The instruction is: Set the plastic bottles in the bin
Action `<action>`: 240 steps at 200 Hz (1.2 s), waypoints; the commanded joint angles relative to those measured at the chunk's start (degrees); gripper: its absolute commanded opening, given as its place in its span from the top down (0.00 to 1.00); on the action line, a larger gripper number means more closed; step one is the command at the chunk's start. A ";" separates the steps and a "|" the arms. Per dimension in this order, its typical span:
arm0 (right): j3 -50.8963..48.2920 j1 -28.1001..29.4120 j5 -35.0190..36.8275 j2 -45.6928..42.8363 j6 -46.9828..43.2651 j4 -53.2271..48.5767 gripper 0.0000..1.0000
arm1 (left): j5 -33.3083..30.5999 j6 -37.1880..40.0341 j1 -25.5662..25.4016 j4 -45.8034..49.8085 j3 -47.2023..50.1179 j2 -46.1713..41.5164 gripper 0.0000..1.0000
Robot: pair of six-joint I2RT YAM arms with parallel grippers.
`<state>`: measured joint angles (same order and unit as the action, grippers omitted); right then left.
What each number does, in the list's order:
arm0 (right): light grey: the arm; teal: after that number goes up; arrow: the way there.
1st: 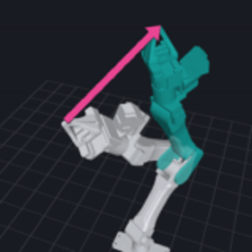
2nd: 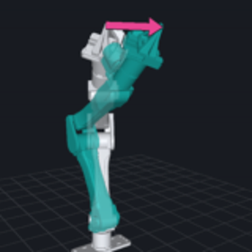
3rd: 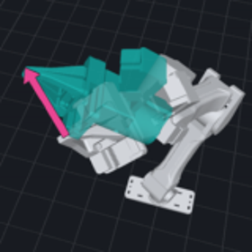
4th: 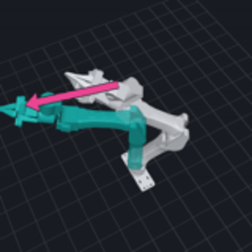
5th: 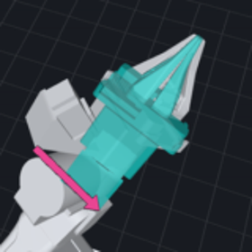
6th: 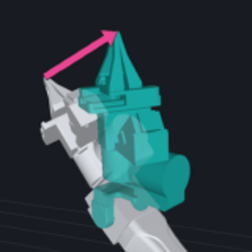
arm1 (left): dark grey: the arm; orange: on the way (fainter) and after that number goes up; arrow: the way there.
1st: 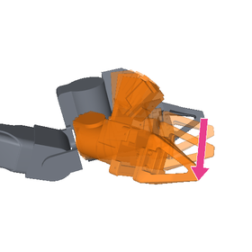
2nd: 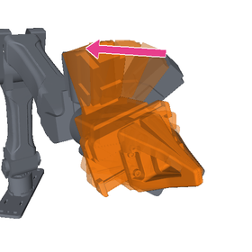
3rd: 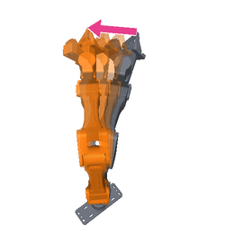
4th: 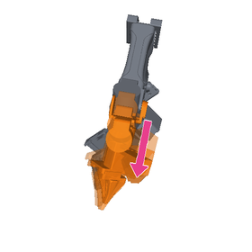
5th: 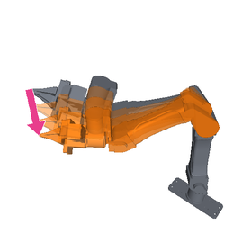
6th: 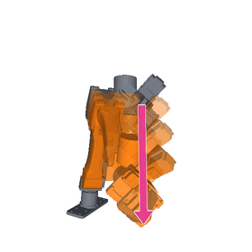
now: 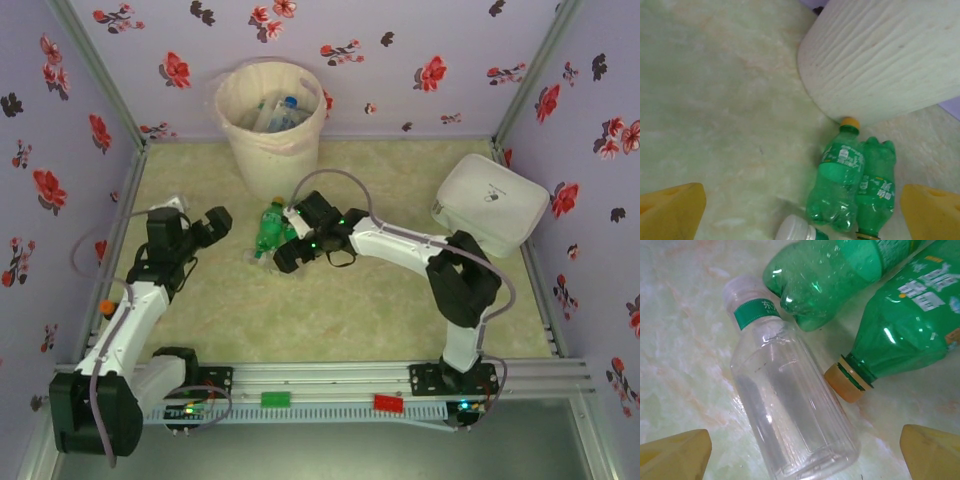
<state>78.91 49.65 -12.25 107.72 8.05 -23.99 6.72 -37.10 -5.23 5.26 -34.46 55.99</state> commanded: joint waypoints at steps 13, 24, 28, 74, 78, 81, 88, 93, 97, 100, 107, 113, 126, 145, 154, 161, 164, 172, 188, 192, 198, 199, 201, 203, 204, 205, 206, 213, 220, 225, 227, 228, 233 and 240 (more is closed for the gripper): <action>4.49 2.05 1.62 4.44 -3.60 -4.93 0.05 | 2.36 -5.24 1.04 -2.33 2.46 -0.59 0.00; 5.72 2.67 2.22 5.64 -4.12 -5.98 0.06 | 2.75 -5.68 1.02 -2.36 2.41 0.21 0.00; 6.18 2.82 2.40 6.05 -4.25 -6.36 0.06 | 2.97 -5.92 1.02 -2.36 2.37 0.73 0.00; 9.62 5.50 6.77 10.50 -6.26 -9.92 0.10 | 7.11 -9.00 1.10 -5.36 3.09 5.38 0.00; 9.76 5.69 7.38 10.72 -6.44 -10.16 0.11 | 7.47 -9.12 1.11 -5.63 3.10 5.54 0.00; 9.84 5.84 7.94 10.97 -6.53 -10.32 0.11 | 7.57 -9.17 1.10 -5.78 3.22 5.69 0.00; 10.17 6.11 9.04 11.39 -6.72 -10.69 0.13 | 7.84 -9.45 1.15 -5.99 3.26 5.88 0.00; 10.37 6.33 9.81 11.73 -6.88 -11.01 0.14 | 7.91 -9.65 1.15 -6.22 3.38 5.99 0.00; 10.55 6.53 10.35 11.89 -7.03 -11.19 0.15 | 8.04 -9.81 1.11 -6.35 3.50 5.96 0.00; 10.62 6.61 10.73 12.09 -7.15 -11.31 0.16 | 8.09 -9.93 1.10 -6.44 3.61 6.04 0.00; 10.65 6.97 11.65 12.40 -7.30 -11.38 0.19 | 8.20 -10.27 1.13 -6.69 3.85 5.97 0.00; 10.65 7.17 12.15 12.49 -7.50 -11.43 0.22 | 8.30 -10.55 1.11 -6.67 4.04 5.98 0.00; 10.56 7.67 13.06 12.86 -7.78 -11.35 0.29 | 8.56 -10.98 1.10 -6.75 4.51 5.67 0.00; 9.94 8.07 13.03 12.62 -7.98 -10.56 0.43 | 9.14 -12.38 1.13 -6.93 5.10 4.89 0.00; 9.01 8.13 12.32 11.70 -7.97 -9.49 0.48 | 9.79 -13.31 1.10 -7.15 5.35 4.28 0.00; 7.75 8.17 11.20 10.42 -7.97 -7.80 0.52 | 10.36 -14.04 1.10 -7.34 5.60 3.73 0.00; 7.04 8.17 10.67 9.70 -7.92 -7.03 0.53 | 10.60 -14.35 1.08 -7.52 5.74 3.43 0.00; 4.87 8.10 9.64 7.75 -7.55 -4.17 0.54 | 11.11 -15.70 1.02 -8.03 6.20 2.69 0.00; -0.57 8.03 8.05 2.95 -5.84 2.04 0.55 | 12.41 -18.48 0.89 -9.78 7.18 0.87 0.00; -1.75 8.06 7.69 1.75 -5.32 3.51 0.55 | 12.64 -19.23 0.78 -10.17 7.45 0.39 0.00; -3.69 7.97 7.31 -0.10 -4.47 5.71 0.56 | 12.79 -20.28 0.39 -10.66 7.63 -0.37 0.00; -4.08 7.94 7.28 -0.38 -4.29 6.15 0.56 | 12.83 -20.55 0.35 -10.68 7.64 -0.45 0.00; -4.72 7.86 7.18 -1.04 -3.97 6.94 0.56 | 12.82 -20.88 0.21 -10.83 7.65 -0.75 0.00; -5.37 7.77 7.09 -1.49 -3.58 7.71 0.56 | 12.86 -21.19 -0.02 -10.98 7.65 -1.07 0.00; -5.67 7.72 7.08 -1.87 -3.36 7.89 0.56 | 12.83 -21.31 -0.12 -11.02 7.69 -1.19 0.00; -5.99 7.73 7.03 -2.24 -3.16 8.38 0.56 | 12.77 -21.42 -0.21 -11.08 7.67 -1.30 0.00; -6.29 7.69 6.96 -2.51 -2.97 8.80 0.56 | 12.78 -21.51 -0.30 -11.16 7.62 -1.44 0.00; -8.40 7.22 6.39 -4.51 -1.48 11.39 0.57 | 12.53 -22.29 -1.21 -11.59 7.61 -2.31 0.00; -10.40 6.76 5.63 -6.55 0.12 14.10 0.57 | 12.10 -23.16 -2.27 -12.00 7.45 -3.01 0.00; -11.78 6.29 5.07 -7.83 1.42 16.02 0.57 | 11.60 -23.62 -3.19 -12.17 7.24 -3.52 0.00; -12.32 6.04 4.76 -8.52 1.94 16.81 0.57 | 11.33 -23.69 -3.57 -12.24 7.11 -3.65 0.00; -12.70 5.97 4.64 -8.82 2.22 17.19 0.57 | 11.18 -23.75 -3.78 -12.22 7.07 -3.76 0.00; -14.07 5.33 3.85 -10.15 3.45 19.20 0.57 | 10.67 -23.98 -4.75 -12.12 6.69 -4.08 0.00; -15.93 4.33 2.34 -11.80 5.29 21.79 0.57 | 9.60 -24.27 -6.30 -12.07 6.15 -4.29 0.00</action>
<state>67.85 56.53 -5.43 102.50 5.89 -15.77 17.61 -57.80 -7.77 -3.92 -27.24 53.63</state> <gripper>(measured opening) 0.545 0.998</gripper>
